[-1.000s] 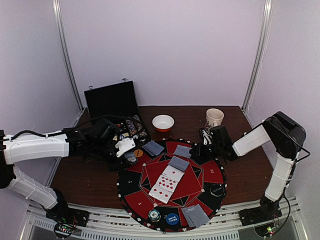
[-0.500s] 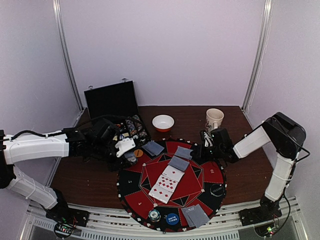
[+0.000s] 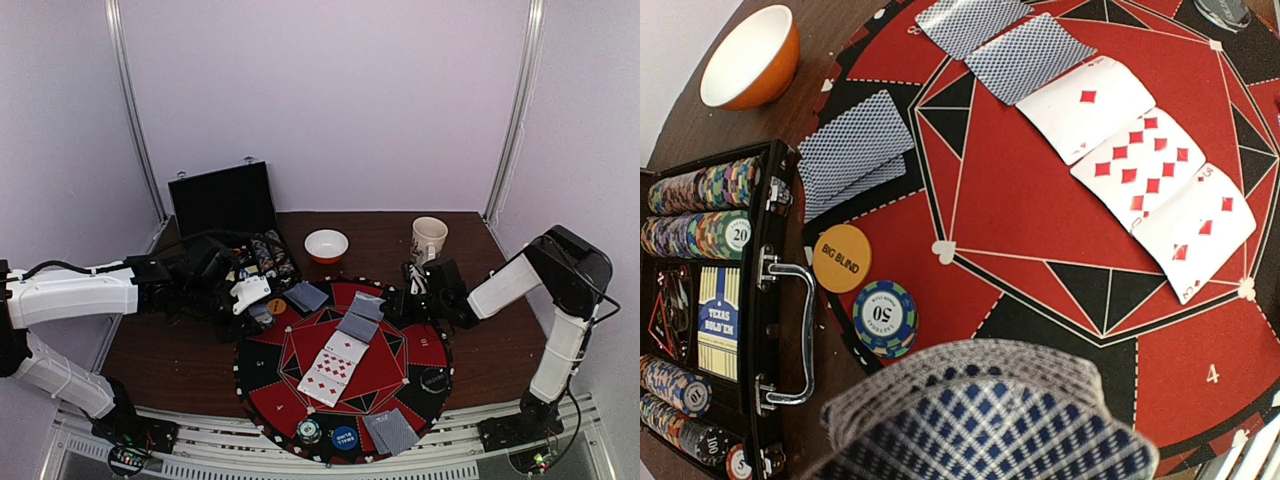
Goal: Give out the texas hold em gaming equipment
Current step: Distribute the poker card in the community card area, then place the poker card at the center of the board.
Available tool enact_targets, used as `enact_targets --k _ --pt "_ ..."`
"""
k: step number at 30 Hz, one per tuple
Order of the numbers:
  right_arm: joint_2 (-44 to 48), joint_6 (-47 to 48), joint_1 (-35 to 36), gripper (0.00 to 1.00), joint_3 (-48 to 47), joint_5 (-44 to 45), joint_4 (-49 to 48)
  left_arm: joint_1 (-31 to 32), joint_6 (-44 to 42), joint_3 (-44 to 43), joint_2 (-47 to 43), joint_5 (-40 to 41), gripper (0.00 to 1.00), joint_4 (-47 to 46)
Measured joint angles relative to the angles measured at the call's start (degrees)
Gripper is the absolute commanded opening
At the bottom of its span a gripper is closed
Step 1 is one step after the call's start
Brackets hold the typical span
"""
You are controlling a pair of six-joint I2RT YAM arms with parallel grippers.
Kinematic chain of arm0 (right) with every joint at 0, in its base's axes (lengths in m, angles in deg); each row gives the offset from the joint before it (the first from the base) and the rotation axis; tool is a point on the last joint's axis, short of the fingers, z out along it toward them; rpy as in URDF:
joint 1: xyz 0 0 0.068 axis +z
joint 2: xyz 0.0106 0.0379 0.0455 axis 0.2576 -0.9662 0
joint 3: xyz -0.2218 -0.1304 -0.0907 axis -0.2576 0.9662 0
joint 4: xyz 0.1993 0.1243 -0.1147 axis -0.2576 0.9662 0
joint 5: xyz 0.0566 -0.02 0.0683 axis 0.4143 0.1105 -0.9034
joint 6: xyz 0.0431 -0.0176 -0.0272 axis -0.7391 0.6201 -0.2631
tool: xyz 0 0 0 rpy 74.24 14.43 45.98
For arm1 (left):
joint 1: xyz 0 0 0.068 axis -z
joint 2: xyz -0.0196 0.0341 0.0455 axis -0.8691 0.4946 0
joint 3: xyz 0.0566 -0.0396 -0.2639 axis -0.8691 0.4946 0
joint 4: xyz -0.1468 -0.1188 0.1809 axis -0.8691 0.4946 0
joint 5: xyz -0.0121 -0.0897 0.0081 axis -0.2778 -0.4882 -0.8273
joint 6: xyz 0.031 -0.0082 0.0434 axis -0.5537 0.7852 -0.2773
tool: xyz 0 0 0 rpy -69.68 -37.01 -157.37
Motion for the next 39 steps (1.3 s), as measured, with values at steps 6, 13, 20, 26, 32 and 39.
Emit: enact_targets --k 6,13,20,26,32,39 --pt "0.7 -0.2 0.0 0.21 0.9 0.0 -0.4 0.0 0.0 0.0 0.0 0.0 0.41 0.0" --pt "2.8 0.2 0.0 0.36 1.3 0.7 1.6 0.0 0.0 0.0 0.0 0.0 0.41 0.0" --pt "7.4 2.1 0.0 0.44 1.2 4.4 7.5 0.0 0.0 0.0 0.0 0.0 0.40 0.0" --pt "13.6 6.1 0.0 0.46 -1.4 9.1 14.7 0.0 3.1 -1.0 1.4 1.2 0.41 0.5" --pt "20.2 11.3 0.0 0.48 -4.8 13.5 20.7 0.0 14.4 -2.4 3.0 3.5 0.40 1.1" --pt "25.8 16.0 -0.1 0.49 -5.4 15.7 24.4 -0.1 31.7 4.3 1.1 8.6 0.42 0.0"
